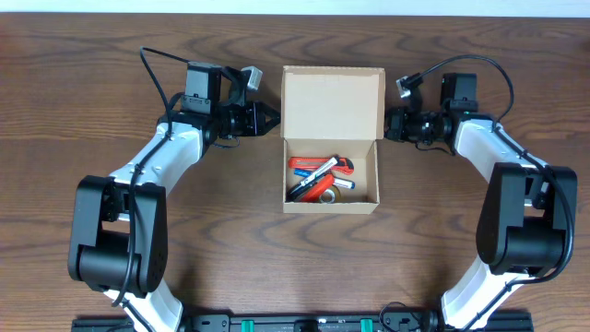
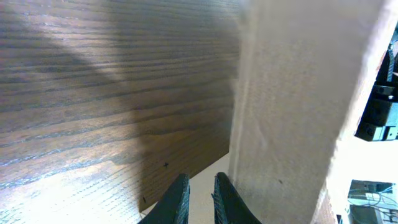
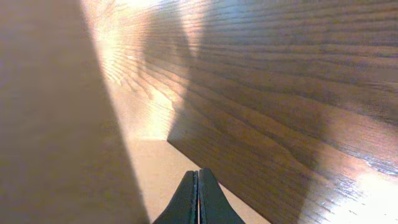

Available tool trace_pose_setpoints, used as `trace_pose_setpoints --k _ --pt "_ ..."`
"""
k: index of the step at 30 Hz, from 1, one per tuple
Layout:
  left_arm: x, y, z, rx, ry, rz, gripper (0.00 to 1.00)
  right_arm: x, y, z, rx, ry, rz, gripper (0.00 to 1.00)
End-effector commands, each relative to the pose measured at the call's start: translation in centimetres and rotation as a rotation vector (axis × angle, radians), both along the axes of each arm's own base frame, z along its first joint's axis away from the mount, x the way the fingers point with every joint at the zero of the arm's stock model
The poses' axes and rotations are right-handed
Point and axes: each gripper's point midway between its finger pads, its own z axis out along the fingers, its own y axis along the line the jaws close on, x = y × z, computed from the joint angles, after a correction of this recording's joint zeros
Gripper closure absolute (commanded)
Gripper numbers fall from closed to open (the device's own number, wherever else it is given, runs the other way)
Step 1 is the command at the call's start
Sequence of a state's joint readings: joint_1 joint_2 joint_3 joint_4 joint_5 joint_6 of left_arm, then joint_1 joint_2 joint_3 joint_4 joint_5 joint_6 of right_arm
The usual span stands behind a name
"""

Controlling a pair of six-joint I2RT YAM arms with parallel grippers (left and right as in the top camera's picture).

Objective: Pack container

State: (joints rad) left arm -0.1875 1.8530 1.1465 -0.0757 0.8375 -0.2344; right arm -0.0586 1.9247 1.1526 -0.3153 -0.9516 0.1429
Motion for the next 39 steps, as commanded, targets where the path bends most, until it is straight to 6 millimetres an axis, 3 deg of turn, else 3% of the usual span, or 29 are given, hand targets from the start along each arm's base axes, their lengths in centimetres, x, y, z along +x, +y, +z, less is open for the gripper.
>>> trace_pose_setpoints --k 1,7,13,20,39 --pt "0.3 -0.4 1.5 0.005 -0.059 -0.021 0.85 0.3 0.5 1.6 -0.01 -0.069 0.033 0.99" --pt "0.1 -0.9 1.3 0.025 -0.073 -0.032 0.85 0.3 0.3 1.3 -0.046 -0.095 0.045 0.99" --pt "0.2 -0.9 1.3 0.031 -0.074 -0.028 0.85 1.7 0.2 2.1 -0.05 -0.184 0.042 0.99" --pt "0.2 -0.9 1.2 0.036 -0.075 -0.023 0.85 2.7 1.5 5.5 0.062 -0.348 0.109 0.99" --pt "0.9 -0.9 2.1 0.041 -0.092 -0.016 0.85 1.2 2.7 7.8 0.188 -0.378 0.201 0.99"
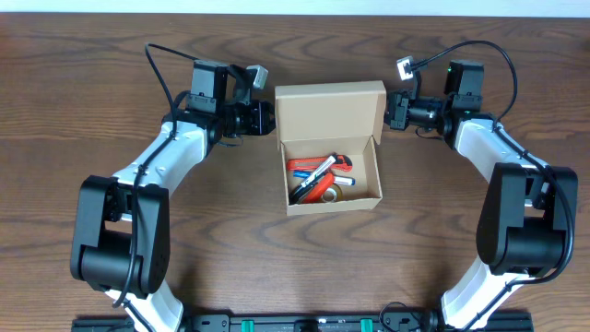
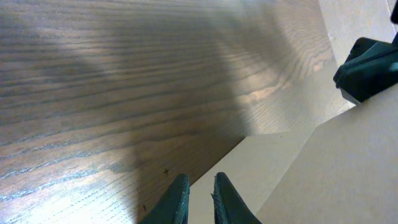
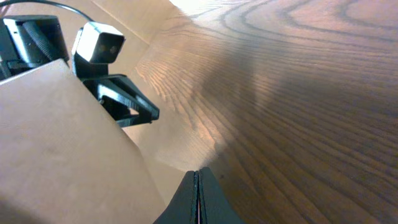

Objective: Pack container

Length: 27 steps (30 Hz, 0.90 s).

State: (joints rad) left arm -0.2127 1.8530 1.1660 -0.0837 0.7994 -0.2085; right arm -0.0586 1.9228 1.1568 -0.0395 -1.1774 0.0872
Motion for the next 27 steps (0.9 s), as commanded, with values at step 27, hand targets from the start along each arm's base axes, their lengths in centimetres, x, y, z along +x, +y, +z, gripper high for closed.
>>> trace_pose_setpoints --k 27 --pt "-8.1 0.6 10.0 0.143 -0.112 -0.094 0.86 -15.1 1.1 2.3 -0.583 0.188 0.113 0.99"
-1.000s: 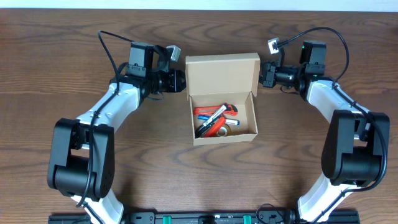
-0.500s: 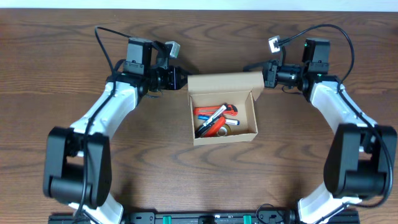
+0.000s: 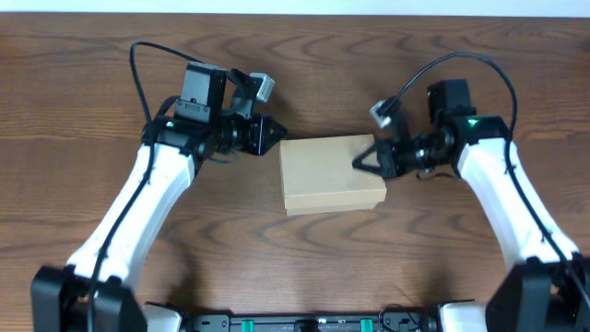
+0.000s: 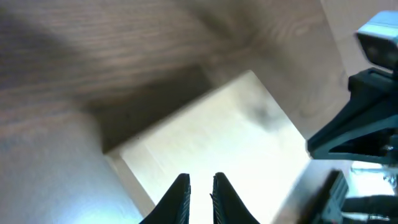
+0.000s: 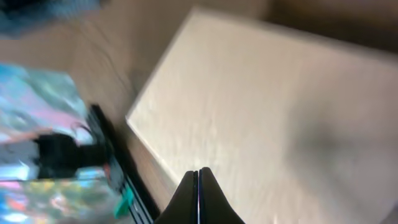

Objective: Pack container
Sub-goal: 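Press the lid down onto the box with both grippers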

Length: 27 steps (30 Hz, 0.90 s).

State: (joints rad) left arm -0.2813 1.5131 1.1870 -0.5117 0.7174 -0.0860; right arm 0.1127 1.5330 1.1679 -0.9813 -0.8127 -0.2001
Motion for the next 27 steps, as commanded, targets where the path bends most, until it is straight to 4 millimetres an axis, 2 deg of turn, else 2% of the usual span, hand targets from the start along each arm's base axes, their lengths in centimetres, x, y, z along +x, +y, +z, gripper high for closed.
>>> trace_pose_setpoints --k 1,4,8,10,14,15,18,21,27 --pt "-0.6 0.8 1.9 0.042 -0.066 -0.001 0.86 -0.5 -1.7 0.2 -0.22 -0.117 0.002 0.99" --pt "-1.3 2.1 2.0 0.119 -0.096 0.009 0.86 0.1 -2.1 2.2 -0.286 -0.226 -0.066 0.99" --pt "-1.3 3.8 2.6 0.197 -0.14 0.06 0.85 1.2 -2.1 5.9 -0.258 -0.31 -0.168 0.99" --pt "-0.9 5.6 2.5 0.294 -0.173 0.127 0.85 1.8 -2.6 6.9 -0.29 -0.333 -0.207 0.99" --pt "0.1 12.3 2.5 0.614 -0.238 0.346 0.84 3.6 -5.8 6.8 -0.554 -0.423 -0.324 0.99" --pt "0.2 14.0 2.8 0.695 -0.251 0.405 0.83 3.9 -6.1 6.8 -0.595 -0.438 -0.333 0.99" --pt "-0.4 17.5 3.6 0.827 -0.252 0.538 0.8 4.5 -5.2 6.6 -0.587 -0.436 -0.318 0.99" --pt "-1.5 19.9 4.0 0.87 -0.218 0.631 0.8 4.6 -4.2 5.7 -0.58 -0.395 -0.289 0.99" --pt "-2.7 22.6 4.9 0.852 -0.192 0.709 0.76 4.1 -1.8 4.1 -0.589 -0.358 -0.212 0.99"
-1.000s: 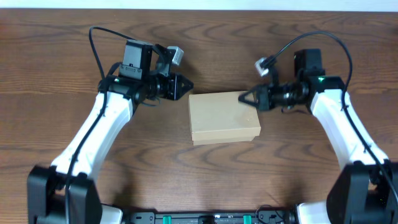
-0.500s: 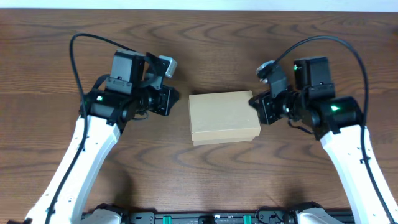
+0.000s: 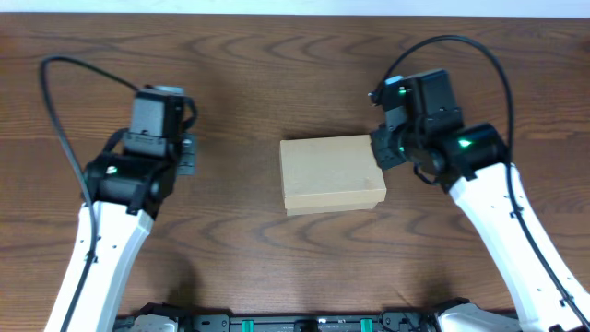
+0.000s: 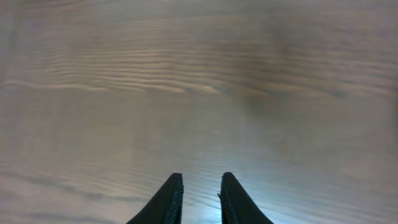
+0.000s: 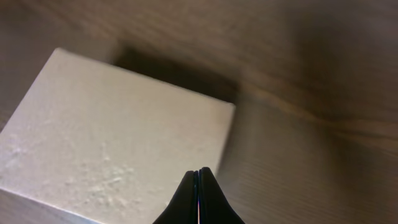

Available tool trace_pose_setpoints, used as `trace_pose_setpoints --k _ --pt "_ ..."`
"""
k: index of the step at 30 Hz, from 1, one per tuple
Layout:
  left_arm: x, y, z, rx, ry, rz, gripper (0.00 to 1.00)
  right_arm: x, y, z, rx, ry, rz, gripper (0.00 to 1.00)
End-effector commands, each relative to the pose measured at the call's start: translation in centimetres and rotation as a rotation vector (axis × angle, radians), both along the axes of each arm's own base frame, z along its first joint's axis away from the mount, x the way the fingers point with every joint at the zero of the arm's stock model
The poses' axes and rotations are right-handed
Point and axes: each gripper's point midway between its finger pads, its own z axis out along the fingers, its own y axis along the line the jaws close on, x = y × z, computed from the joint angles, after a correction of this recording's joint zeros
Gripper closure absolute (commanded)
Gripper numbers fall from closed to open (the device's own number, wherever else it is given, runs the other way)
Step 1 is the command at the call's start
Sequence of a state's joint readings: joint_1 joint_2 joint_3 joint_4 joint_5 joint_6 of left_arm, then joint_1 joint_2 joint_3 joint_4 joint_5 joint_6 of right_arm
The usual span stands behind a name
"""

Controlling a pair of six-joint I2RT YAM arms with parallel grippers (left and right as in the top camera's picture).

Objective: Pack container

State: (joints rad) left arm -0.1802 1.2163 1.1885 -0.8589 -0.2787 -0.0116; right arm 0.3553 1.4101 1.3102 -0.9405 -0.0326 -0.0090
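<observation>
The cardboard box point(image 3: 332, 173) sits in the middle of the table with its lid down, so its contents are hidden. The right wrist view shows its pale lid point(image 5: 124, 143) from above. My right gripper point(image 5: 198, 171) is shut on nothing and hangs above the lid near the box's far right corner point(image 3: 380, 152). My left gripper point(image 4: 201, 180) is slightly open and empty over bare wood. In the overhead view the left gripper point(image 3: 188, 155) is well to the left of the box.
The dark wood table point(image 3: 277, 55) extends on all sides of the box. A black cable point(image 3: 55, 101) loops over the left arm and another cable point(image 3: 479, 55) over the right arm.
My left gripper has moved from the box's far left corner out to the left over bare table, with its fingers a little wider apart. The right gripper has drawn back to the lid's right corner. The box stays closed.
The box first lay open with its lid folded back, pens and tape inside, and a gripper at each side of the lid. Then the lid stood partly raised. Then it was down with both grippers at the box. Now both grippers are off it.
</observation>
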Motion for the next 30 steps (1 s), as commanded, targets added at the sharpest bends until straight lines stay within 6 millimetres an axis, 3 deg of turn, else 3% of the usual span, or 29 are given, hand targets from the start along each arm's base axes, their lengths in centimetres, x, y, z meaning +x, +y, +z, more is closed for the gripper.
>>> trace_pose_setpoints --k 1,12,25,30 --pt "-0.4 1.9 2.1 0.009 -0.066 0.079 0.75 -0.1 1.7 -0.1 -0.002 0.008 0.011 0.99" --pt "-1.0 1.6 3.1 -0.041 -0.101 0.062 0.76 -3.4 5.4 -3.0 -0.071 0.126 0.091 0.99" --pt "-1.0 1.4 3.0 -0.051 -0.098 0.054 0.75 -5.3 6.9 -5.8 -0.133 0.224 0.153 0.99" --pt "-1.0 1.2 2.9 -0.056 -0.094 0.049 0.75 -5.9 6.6 -8.3 -0.175 0.29 0.154 0.99"
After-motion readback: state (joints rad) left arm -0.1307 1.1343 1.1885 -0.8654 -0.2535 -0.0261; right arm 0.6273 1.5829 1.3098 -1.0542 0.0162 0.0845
